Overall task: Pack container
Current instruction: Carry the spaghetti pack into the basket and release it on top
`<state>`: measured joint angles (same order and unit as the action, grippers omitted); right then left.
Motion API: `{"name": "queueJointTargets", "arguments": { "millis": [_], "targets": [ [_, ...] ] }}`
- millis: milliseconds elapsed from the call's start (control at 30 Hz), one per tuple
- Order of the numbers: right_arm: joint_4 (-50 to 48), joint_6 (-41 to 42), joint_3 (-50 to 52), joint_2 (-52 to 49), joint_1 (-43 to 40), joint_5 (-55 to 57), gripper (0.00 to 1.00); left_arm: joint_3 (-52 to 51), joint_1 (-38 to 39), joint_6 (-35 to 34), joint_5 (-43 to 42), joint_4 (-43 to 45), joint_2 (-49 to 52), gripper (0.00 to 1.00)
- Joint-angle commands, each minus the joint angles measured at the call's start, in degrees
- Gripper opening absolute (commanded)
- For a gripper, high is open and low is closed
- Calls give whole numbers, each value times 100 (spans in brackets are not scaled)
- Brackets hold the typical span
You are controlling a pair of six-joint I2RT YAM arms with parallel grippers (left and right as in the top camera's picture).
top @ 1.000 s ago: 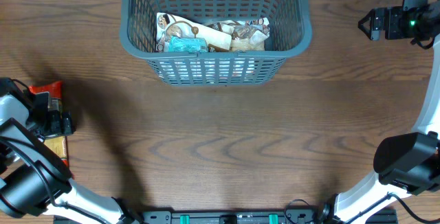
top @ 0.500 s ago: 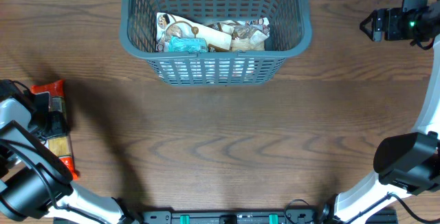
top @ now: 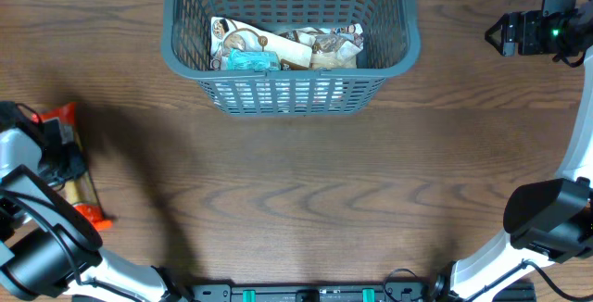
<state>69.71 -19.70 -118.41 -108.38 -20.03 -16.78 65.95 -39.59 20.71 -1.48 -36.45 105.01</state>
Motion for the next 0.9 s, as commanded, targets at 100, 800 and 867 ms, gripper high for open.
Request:
{"name": "queueJointTargets", "arguments": {
  "millis": [100,800,867],
  "targets": [
    [15,35,20,-72,20,-63,86,942,750,-645,-599,-284,-1012,6],
    [20,-39,20,-72,20,-61,85,3971,5276,2938,-605,-319,-2232,6],
    [24,-72,20,-72,20,-61,86,3971,5659,3622,-605,-149,-2105,6]
  ]
}}
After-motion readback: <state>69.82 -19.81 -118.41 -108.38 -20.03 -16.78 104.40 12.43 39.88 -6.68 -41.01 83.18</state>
